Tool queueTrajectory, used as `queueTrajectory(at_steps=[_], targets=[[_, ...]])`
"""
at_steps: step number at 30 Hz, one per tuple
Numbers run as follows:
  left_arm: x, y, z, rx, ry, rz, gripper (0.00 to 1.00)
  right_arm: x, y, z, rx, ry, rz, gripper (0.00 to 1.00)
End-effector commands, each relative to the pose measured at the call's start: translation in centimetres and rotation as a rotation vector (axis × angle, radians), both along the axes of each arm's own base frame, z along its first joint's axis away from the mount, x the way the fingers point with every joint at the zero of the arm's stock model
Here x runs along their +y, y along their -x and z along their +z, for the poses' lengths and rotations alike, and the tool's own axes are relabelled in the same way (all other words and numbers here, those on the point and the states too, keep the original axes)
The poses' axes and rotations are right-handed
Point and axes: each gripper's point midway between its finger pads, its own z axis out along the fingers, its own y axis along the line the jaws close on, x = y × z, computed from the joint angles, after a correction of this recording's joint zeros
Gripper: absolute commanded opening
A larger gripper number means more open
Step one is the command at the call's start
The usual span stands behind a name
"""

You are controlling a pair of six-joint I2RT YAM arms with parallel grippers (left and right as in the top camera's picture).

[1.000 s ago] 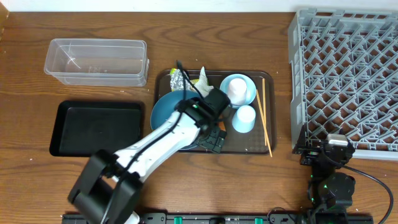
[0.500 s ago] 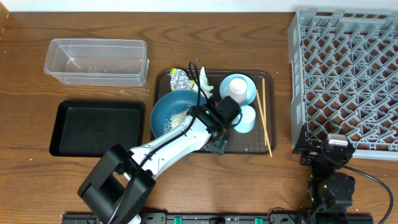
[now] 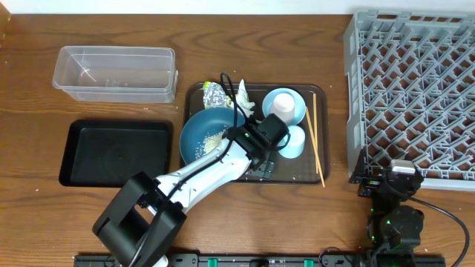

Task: Sort waste into correct bins and load items into the dishwasher rack
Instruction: 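Lower the left gripper and grasp the blue bowl's rim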

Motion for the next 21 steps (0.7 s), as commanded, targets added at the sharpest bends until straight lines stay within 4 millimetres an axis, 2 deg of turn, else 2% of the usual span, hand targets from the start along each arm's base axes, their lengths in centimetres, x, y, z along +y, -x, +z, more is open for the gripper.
queueTrajectory(at_steps=[1, 8, 15, 18, 21], targets=[[0.8, -0.1, -0.7, -0.005, -0.037, 0.01, 0.97, -0.4, 0.1, -0.1, 0.007, 0.013, -0.017, 0.99], [0.6, -0.2, -1.9, 0.006, -0.052, -0.005, 0.97, -0.4, 0.1, -0.1, 0.007, 0.013, -0.017, 0.99], [0.5, -0.4, -2.1, 0.003, -0.062, -0.07, 0.95, -0.4, 0.1, -0.1, 0.007, 0.013, -0.017, 0.99], [0.5, -0.4, -2.1, 0.002, -0.063, -0.07, 0.87, -0.4, 0.1, -0.1, 0.007, 0.013, -0.017, 0.99], [0.5, -0.5, -2.1, 0.001, -0.064, -0.069, 0.86, -0.4, 0.1, -0.1, 0.007, 0.013, -0.017, 0.99]])
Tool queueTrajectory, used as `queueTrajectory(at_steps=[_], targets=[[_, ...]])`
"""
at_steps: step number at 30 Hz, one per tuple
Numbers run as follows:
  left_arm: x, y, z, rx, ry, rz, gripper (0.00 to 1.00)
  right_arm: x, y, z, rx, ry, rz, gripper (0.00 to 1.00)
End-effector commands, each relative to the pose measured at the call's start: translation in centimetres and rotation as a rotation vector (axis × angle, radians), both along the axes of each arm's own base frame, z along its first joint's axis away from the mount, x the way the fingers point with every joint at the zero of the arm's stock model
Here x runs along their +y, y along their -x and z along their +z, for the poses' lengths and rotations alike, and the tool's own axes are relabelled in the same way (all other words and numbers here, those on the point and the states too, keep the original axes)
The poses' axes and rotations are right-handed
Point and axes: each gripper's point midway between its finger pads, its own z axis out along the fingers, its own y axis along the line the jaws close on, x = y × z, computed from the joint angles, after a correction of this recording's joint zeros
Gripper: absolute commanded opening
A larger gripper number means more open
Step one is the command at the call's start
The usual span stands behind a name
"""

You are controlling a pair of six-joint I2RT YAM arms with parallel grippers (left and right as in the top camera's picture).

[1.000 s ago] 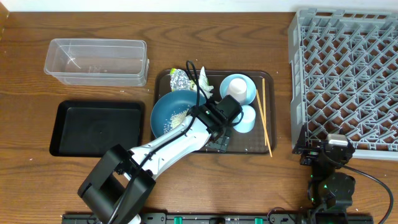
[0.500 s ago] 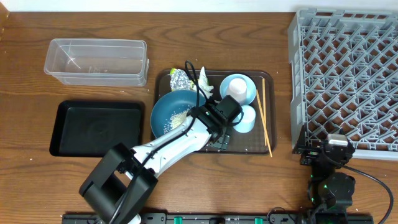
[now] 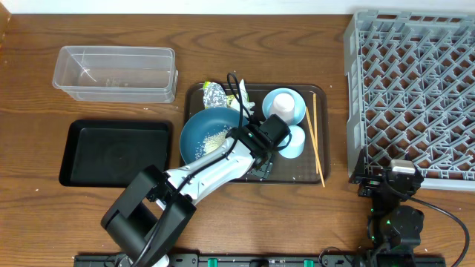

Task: Sort waste into correct bins and load items into the dishwasher rack
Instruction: 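Lower the left gripper and grasp the blue bowl's rim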

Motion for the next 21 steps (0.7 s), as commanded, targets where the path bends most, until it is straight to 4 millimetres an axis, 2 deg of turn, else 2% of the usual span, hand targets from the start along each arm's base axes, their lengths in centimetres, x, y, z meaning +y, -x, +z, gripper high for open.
queueTrajectory(at_steps=[1, 8, 11, 17, 21], targets=[[0.86, 0.03, -0.59, -0.001, -0.04, -0.004, 0.86, -0.38, 0.08, -0.07, 0.007, 0.013, -0.017, 0.99], [1.17, -0.19, -0.54, -0.015, -0.058, -0.005, 0.72, -0.38, 0.08, -0.07, 0.007, 0.013, -0.017, 0.99], [1.28, -0.08, -0.56, -0.01, -0.063, -0.005, 0.62, -0.38, 0.08, -0.07, 0.007, 0.013, -0.017, 0.99], [1.55, 0.21, -0.75, 0.005, -0.078, -0.013, 0.61, -0.38, 0.08, -0.07, 0.007, 0.013, -0.017, 0.99], [1.69, 0.35, -0.77, 0.01, -0.084, -0.013, 0.49, -0.38, 0.08, -0.07, 0.007, 0.013, -0.017, 0.99]])
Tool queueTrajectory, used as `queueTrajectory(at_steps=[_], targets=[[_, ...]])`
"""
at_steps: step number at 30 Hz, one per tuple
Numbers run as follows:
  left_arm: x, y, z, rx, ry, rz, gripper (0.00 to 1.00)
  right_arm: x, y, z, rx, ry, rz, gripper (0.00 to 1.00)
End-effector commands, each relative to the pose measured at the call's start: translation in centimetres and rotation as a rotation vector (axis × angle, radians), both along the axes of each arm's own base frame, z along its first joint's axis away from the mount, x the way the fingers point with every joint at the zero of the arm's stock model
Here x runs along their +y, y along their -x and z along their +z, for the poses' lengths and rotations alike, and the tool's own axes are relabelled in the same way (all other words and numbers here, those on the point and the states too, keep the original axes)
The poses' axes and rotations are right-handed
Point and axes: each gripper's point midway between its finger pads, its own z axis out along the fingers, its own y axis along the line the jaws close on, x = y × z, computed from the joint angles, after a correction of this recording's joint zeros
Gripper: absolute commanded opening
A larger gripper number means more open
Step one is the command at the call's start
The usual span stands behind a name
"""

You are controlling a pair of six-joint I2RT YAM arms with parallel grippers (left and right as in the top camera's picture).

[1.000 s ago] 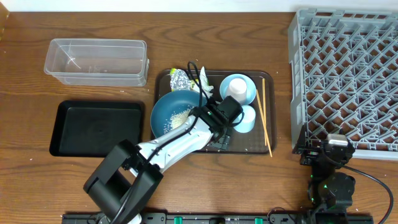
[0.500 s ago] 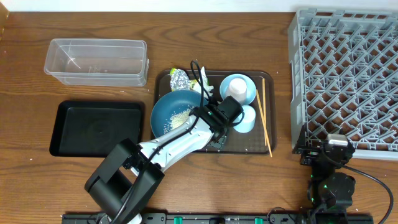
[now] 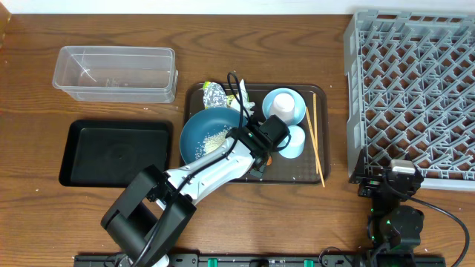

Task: Sort waste into correct bins and load items into the dishwasher rack
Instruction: 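Lower the left gripper and grasp the blue bowl's rim, then lift the blue bowl and carry it left over the black tray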

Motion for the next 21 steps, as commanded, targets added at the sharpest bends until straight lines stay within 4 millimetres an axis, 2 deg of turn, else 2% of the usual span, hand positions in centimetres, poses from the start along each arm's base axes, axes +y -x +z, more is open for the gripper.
queueTrajectory(at_steps=[1, 5, 8, 12, 16, 21], targets=[[0.8, 0.31, -0.78, 0.016, -0.038, -0.008, 0.49, -0.38, 0.08, -0.07, 0.007, 0.013, -0.017, 0.99], [0.8, 0.31, -0.78, 0.016, -0.038, -0.008, 0.47, -0.38, 0.08, -0.07, 0.007, 0.013, -0.017, 0.99], [0.75, 0.36, -0.78, 0.019, -0.036, -0.015, 0.37, -0.38, 0.08, -0.07, 0.007, 0.013, -0.017, 0.99], [0.73, 0.39, -0.78, 0.019, -0.036, -0.016, 0.35, -0.38, 0.08, -0.07, 0.007, 0.013, -0.017, 0.99], [0.76, 0.46, -0.8, 0.023, -0.037, -0.017, 0.26, -0.38, 0.08, -0.07, 0.007, 0.013, -0.017, 0.99], [0.84, 0.54, -0.78, 0.026, -0.041, -0.02, 0.21, -0.38, 0.08, -0.07, 0.007, 0.013, -0.017, 0.99]])
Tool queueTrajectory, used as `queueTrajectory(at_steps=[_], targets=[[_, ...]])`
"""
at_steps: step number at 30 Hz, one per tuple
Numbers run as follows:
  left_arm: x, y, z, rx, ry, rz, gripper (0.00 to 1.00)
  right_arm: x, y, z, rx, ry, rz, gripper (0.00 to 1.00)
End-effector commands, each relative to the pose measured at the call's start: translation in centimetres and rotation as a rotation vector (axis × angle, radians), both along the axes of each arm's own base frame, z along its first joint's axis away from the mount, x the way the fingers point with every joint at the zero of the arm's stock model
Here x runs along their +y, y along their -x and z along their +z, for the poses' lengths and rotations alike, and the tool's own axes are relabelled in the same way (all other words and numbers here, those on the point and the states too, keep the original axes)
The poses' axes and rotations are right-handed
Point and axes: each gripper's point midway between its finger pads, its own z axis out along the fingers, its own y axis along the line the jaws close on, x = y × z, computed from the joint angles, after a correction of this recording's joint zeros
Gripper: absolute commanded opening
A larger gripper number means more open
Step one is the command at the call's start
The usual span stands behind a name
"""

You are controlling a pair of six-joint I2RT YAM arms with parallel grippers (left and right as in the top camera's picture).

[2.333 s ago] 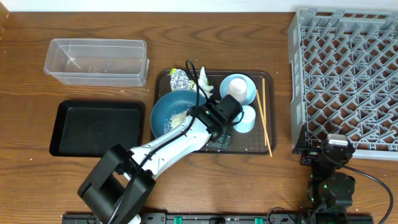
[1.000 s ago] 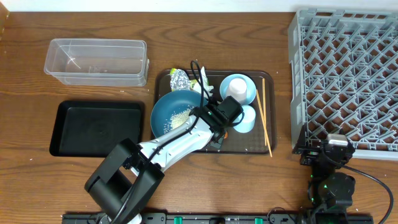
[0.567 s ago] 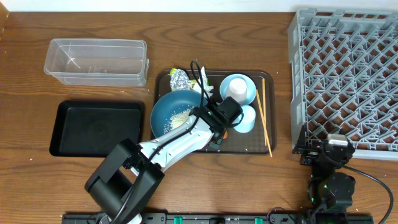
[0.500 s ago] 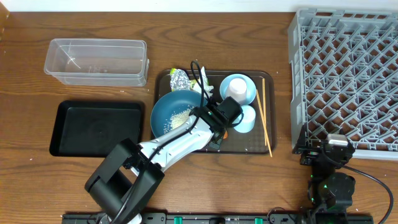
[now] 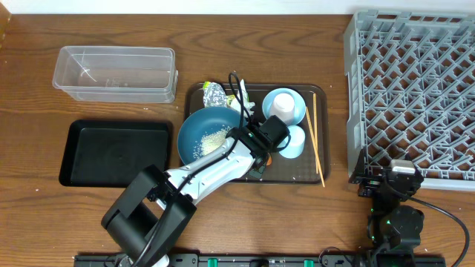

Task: Sort waste into correct bins and load items into the dishwasher rack
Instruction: 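Lift the blue bowl and carry it left over the black tray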

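Note:
A brown serving tray (image 5: 315,176) holds a blue bowl (image 5: 202,133) with rice in it, a foil ball (image 5: 215,94), a white-green wrapper (image 5: 243,95), a pale blue plate (image 5: 297,100) with a white cup (image 5: 283,107), a pale blue cup (image 5: 295,141) and chopsticks (image 5: 317,141). My left gripper (image 5: 259,165) reaches over the tray between the bowl's right rim and the pale blue cup; its wrist hides the fingers. My right gripper (image 5: 386,184) sits folded at the front right, below the rack.
A clear plastic bin (image 5: 115,73) stands at the back left, and a black tray (image 5: 115,153) lies in front of it. The grey dishwasher rack (image 5: 412,93) fills the right side, close to the chopsticks' edge of the serving tray.
The blue bowl has shifted a little to the left on the tray. The left wrist is in nearly the same spot. The right arm has not moved.
At first the left gripper lay low on the tray's front part beside the bowl. It then sat slightly further back by the bowl's right rim and stayed there. By now the bowl has slid slightly left. The right arm stayed parked throughout.

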Motion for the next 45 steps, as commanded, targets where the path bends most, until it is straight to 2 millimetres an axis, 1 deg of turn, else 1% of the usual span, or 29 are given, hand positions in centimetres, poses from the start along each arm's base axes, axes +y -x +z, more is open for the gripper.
queueTrajectory(at_steps=[1, 2, 3, 11, 18, 25, 29, 39, 45], targets=[[0.8, 0.4, -0.7, 0.019, -0.034, -0.001, 0.19, -0.4, 0.1, -0.1, 0.007, 0.013, -0.017, 0.99], [0.8, 0.5, -0.6, 0.021, -0.035, 0.0, 0.19, -0.4, 0.1, -0.1, 0.007, 0.013, -0.017, 0.99], [0.9, 0.5, -0.6, 0.022, -0.037, 0.0, 0.13, -0.4, 0.1, -0.1, 0.007, 0.013, -0.017, 0.99], [0.6, 0.3, 0.8, 0.013, -0.027, 0.0, 0.06, -0.4, 0.1, -0.1, 0.007, 0.013, -0.017, 0.99], [0.5, 0.2, 2.7, -0.023, 0.014, 0.031, 0.06, -0.4, 0.1, -0.1, 0.007, 0.013, -0.017, 0.99], [0.3, 0.0, 5.7, -0.084, 0.088, 0.067, 0.06, -0.4, 0.1, -0.1, 0.007, 0.013, -0.017, 0.99], [0.8, 0.5, 7.0, -0.093, 0.098, 0.071, 0.06, -0.4, 0.1, -0.1, 0.007, 0.013, -0.017, 0.99], [2.1, 1.5, 8.3, -0.084, 0.083, 0.074, 0.06, -0.4, 0.1, -0.1, 0.007, 0.013, -0.017, 0.99], [3.1, 1.5, 8.7, -0.08, 0.071, 0.077, 0.06, -0.4, 0.1, -0.1, 0.007, 0.013, -0.017, 0.99]])
